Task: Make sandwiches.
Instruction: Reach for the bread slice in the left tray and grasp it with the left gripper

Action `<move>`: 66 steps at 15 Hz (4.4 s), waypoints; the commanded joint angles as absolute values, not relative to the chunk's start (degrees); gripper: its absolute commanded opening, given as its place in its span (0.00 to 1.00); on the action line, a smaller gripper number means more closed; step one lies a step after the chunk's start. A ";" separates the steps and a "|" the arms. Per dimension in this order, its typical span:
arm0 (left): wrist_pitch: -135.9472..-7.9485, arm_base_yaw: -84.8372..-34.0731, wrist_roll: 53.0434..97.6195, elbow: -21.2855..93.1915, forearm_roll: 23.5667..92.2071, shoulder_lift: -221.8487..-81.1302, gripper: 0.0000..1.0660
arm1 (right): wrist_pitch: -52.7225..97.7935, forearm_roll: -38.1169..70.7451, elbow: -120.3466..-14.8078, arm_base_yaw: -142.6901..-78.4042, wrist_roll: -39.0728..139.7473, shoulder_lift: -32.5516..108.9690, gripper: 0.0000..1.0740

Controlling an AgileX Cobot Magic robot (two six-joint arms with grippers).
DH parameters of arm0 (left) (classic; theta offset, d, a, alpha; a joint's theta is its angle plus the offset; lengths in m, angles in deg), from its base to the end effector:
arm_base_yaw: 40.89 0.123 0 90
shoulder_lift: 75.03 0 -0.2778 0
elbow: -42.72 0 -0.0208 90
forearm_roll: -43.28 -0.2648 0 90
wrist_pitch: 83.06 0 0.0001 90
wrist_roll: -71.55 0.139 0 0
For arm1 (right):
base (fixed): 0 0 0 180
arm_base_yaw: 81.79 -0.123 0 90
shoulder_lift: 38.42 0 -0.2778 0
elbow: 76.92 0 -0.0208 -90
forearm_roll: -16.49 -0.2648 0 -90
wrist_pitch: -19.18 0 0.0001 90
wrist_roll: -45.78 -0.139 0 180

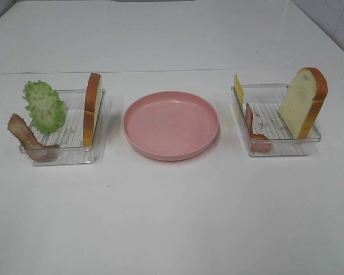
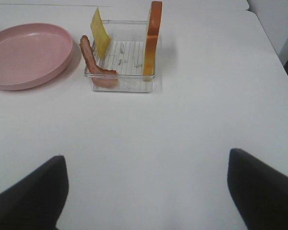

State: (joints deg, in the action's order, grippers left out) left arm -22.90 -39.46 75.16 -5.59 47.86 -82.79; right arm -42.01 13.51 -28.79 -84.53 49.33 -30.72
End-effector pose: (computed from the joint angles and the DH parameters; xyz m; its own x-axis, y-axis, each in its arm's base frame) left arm 0.0575 -0.0082 0.2644 -0.4396 0.0121 -0.8981 0.0475 0.9988 -0.0097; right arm 0.0554 0.0090 0.2631 -0.4497 -0.0584 -0.8913 -0.1050 0.9944 -0.0122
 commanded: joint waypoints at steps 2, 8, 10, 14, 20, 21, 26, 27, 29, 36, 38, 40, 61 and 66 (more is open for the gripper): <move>-23.13 -39.75 75.33 -5.70 48.38 -81.53 0.62 | -41.49 13.62 -28.73 -84.13 50.02 -31.75 0.79; -23.13 -39.75 75.33 -5.70 48.38 -81.53 0.62 | -41.49 13.62 -28.73 -84.13 50.02 -31.75 0.79; -23.13 -39.75 75.33 -5.70 48.38 -81.53 0.62 | -41.49 13.62 -28.73 -84.13 50.02 -31.75 0.79; -23.13 -39.75 75.33 -5.70 48.49 -81.53 0.62 | -41.49 13.62 -28.73 -84.13 50.02 -31.75 0.79; -40.32 -39.75 72.75 -4.15 51.47 -87.20 0.62 | -41.49 13.62 -28.73 -84.13 50.02 -31.75 0.79; -44.85 -39.75 72.75 -4.21 51.41 -89.84 0.62 | -41.49 13.62 -28.73 -84.13 50.02 -31.75 0.79; -54.99 -39.75 73.04 -0.72 58.12 -116.65 0.62 | -41.49 13.62 -28.73 -84.13 50.02 -31.75 0.79; -54.64 -39.75 73.21 1.98 58.86 -122.04 0.62 | -41.49 13.62 -28.73 -84.13 50.02 -31.75 0.79; -54.24 -39.75 73.21 6.33 59.09 -130.29 0.62 | -41.49 13.62 -28.73 -84.13 50.02 -31.75 0.79; -25.65 -41.46 71.21 40.88 67.74 -170.00 0.62 | -41.49 13.62 -28.73 -84.13 50.02 -31.75 0.79; -22.44 -44.27 69.09 46.72 66.54 -175.21 0.62 | -41.49 13.62 -28.73 -84.13 50.02 -31.75 0.79; -19.69 -48.80 65.71 55.32 61.95 -181.86 0.62 | -41.49 13.62 -28.73 -84.13 50.02 -31.75 0.79; -17.98 -62.03 54.76 81.50 44.19 -214.17 0.59 | -41.49 13.62 -28.73 -84.13 50.08 -31.69 0.79; -17.46 -62.03 54.76 81.50 44.19 -214.86 0.33 | -41.49 13.62 -28.73 -84.13 50.08 -31.69 0.79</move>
